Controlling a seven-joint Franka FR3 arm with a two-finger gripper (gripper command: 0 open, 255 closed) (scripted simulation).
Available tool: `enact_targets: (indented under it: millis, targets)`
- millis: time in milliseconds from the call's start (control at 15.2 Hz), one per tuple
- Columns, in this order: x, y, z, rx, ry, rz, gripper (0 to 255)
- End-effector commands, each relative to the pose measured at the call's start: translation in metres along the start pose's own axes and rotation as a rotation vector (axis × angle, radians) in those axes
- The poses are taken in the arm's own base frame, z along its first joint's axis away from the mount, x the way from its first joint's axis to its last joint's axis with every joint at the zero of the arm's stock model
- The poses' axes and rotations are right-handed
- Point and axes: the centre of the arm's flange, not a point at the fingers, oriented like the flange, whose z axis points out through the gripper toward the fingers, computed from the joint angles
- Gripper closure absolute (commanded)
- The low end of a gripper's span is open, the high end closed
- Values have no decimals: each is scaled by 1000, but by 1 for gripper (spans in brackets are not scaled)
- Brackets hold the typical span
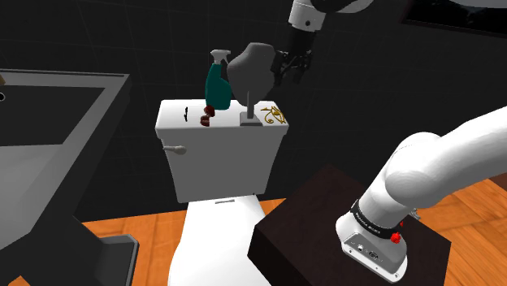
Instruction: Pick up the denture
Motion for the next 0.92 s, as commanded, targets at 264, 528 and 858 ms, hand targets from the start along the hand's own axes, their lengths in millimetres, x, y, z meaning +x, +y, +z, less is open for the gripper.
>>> enact_targets:
  millis: [264, 528, 858]
  targets:
    - [58, -41, 39, -2, -4, -39, 0]
    - [94, -69, 66, -4, -7, -65, 0]
    - [138, -106, 100, -7, -11, -97, 0]
